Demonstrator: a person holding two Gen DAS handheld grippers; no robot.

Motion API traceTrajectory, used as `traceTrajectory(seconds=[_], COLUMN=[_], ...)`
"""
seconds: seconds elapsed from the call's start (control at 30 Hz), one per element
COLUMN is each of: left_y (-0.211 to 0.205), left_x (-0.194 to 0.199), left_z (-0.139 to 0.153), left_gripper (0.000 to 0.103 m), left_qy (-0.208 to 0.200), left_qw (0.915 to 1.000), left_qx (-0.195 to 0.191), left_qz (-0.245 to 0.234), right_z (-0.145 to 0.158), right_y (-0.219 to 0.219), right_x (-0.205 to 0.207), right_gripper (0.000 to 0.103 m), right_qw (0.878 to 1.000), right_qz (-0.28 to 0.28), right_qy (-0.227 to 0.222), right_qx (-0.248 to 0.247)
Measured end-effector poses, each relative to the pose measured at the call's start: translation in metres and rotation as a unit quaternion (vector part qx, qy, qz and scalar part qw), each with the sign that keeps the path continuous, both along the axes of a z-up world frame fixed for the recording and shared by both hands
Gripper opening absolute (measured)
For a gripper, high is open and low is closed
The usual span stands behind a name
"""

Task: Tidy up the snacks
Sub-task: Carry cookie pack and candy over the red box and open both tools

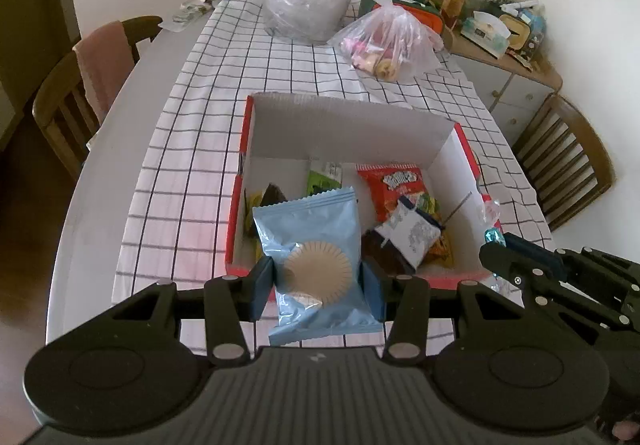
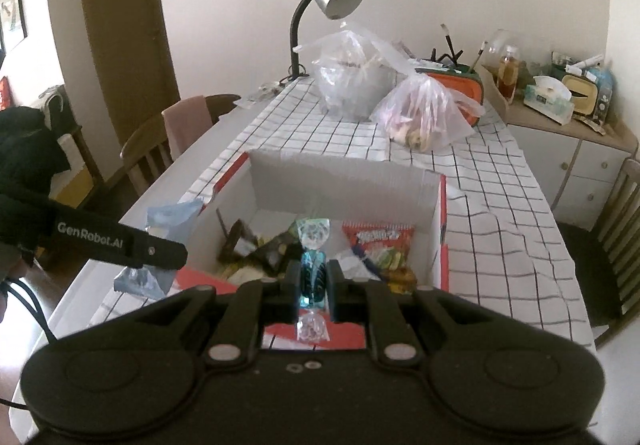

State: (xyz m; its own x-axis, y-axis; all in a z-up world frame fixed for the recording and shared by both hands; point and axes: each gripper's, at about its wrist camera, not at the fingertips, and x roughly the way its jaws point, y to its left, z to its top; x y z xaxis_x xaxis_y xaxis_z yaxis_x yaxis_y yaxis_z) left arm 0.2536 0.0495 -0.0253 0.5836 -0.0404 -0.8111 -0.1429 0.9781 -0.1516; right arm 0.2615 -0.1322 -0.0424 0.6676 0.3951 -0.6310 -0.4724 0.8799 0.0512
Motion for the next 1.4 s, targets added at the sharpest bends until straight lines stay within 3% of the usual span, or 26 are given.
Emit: traceTrajectory(seconds=[0.57, 0.93, 1.27, 1.4], left_y=[0.006, 0.004, 0.002, 0.002], left_x=[0.080, 0.105, 0.105, 0.100], left_z=[-0.047, -0.080, -0.083, -0.079], left_gripper=[0.047, 0.047, 0.050, 0.055], left_qy=[0.080, 0.123, 0.113, 0.103], left_qw=[0.9967, 0.9922, 0.9929, 0.9942], left_qx=[0.010, 0.023, 0.032, 0.026], left_qz=[-0.002, -0.007, -0.016, -0.017], right_z=[-0.036, -0.069, -0.076, -0.073], right_y=[0.011, 0.016, 0.016, 0.016], right_x=[0.078, 0.107, 0.107, 0.102], right_gripper=[0.011, 0.011, 0.025, 0.036], right_qw=[0.998, 0.993, 0.992, 0.993], right_qz=[-0.022, -0.023, -0.020, -0.017], right_qy=[0.064, 0.108, 0.117, 0.111], right_qx=[-0.015, -0.035, -0.033, -0.032])
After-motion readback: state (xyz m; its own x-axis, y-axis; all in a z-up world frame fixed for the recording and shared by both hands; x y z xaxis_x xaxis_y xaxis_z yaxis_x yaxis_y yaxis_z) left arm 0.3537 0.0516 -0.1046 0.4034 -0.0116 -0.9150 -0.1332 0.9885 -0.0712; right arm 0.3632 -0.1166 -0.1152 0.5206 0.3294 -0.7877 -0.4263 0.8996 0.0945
